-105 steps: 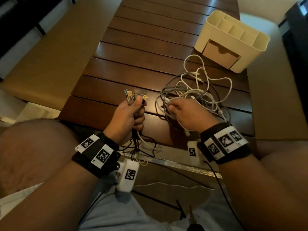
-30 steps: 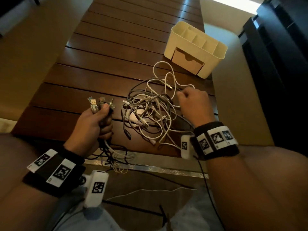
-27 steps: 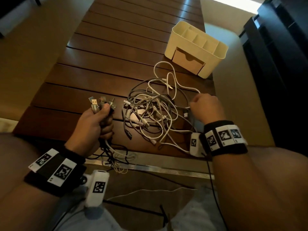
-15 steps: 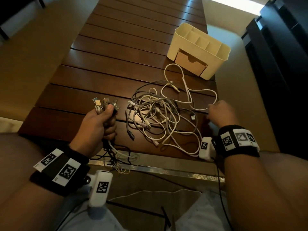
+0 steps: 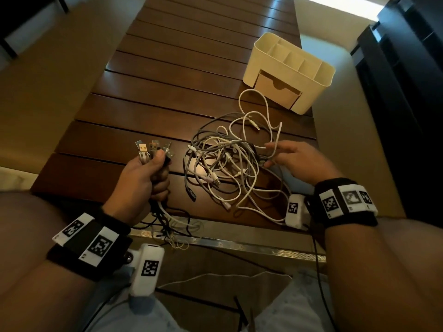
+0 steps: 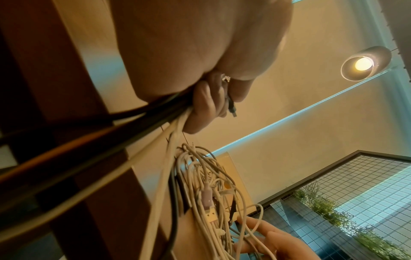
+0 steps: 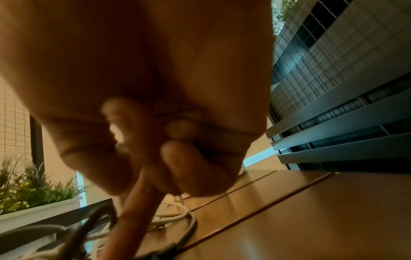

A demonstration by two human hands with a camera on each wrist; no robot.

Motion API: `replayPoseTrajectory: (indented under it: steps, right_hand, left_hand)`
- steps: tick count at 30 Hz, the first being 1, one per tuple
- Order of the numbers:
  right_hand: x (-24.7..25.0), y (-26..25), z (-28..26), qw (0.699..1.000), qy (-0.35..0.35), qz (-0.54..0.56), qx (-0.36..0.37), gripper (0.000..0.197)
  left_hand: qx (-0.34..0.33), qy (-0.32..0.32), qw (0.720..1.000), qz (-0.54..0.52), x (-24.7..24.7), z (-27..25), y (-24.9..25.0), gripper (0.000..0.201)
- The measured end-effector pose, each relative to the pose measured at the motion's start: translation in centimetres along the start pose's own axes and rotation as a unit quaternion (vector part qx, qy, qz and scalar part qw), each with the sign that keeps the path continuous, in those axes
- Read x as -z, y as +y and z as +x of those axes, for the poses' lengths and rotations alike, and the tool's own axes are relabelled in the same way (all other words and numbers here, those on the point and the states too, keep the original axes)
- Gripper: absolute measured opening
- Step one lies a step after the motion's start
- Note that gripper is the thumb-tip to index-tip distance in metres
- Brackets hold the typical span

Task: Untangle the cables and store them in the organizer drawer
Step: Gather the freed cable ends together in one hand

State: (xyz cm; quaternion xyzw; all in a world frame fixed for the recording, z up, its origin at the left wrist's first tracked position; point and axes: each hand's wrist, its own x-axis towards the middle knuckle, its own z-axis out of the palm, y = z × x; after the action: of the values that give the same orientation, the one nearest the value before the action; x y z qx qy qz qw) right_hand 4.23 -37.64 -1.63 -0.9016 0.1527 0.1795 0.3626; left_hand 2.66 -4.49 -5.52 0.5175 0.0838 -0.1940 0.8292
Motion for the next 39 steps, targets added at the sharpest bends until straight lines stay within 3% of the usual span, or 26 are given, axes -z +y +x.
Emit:
replayPoseTrajectory:
  steps: [5, 11, 14, 19, 22, 28, 33, 36, 37, 39]
  right_hand:
    - [0.9, 0.7, 0.8, 0.982, 0.168, -0.087, -0.005, 0.015]
    - [-0.4, 1.1, 1.1, 0.984, 0.076, -0.158, 0.027, 0.023]
    - [-1.2, 0.4, 1.3, 0.979, 0.057, -0.179, 0.081, 0.017]
    - [-2.5, -1.0, 1.4, 0.964, 0.043, -0.223, 0.140, 0.029]
    - [-2.9, -1.8, 1.7, 0.951, 0.026, -0.284, 0.121, 0.031]
    - [-2.4, -2.9, 0.7, 0.934, 0.078, -0.330, 0.110, 0.017]
    - [-1.2, -3.5, -0.2, 0.920, -0.008, -0.391, -0.032, 0.019]
    - [-1.1, -4.4, -0.9, 0.910, 0.019, -0.407, -0.080, 0.018]
    - [-0.8, -5.1, -1.3, 0.914, 0.036, -0.397, -0.077, 0.017]
    - [0.1, -6.8, -2.7, 0.954, 0.064, -0.291, -0.038, 0.019]
  left_hand:
    - [0.003, 0.002, 1.000, 0.005, -0.2, -0.1, 0.1, 0.022]
    - [0.005, -0.003, 1.000, 0.005, -0.2, -0.1, 0.1, 0.025]
    - [0.003, -0.007, 1.000, 0.007, -0.3, -0.1, 0.1, 0.025]
    - [-0.001, -0.023, 1.000, 0.008, -0.3, 0.3, -0.1, 0.032]
    - [-0.004, -0.029, 1.000, 0.008, -0.3, 0.3, -0.1, 0.031]
    - [-0.025, -0.029, 0.999, 0.013, -0.5, -0.2, 0.6, 0.024]
    - [-0.045, -0.047, 0.998, 0.018, -1.3, -0.3, 1.4, 0.023]
    - [-0.051, -0.056, 0.997, 0.030, -2.2, 0.0, 1.9, 0.023]
    - [-0.056, -0.062, 0.996, 0.032, -2.5, 0.1, 2.0, 0.022]
    - [-0.068, -0.074, 0.994, 0.031, -3.4, 0.6, 2.4, 0.022]
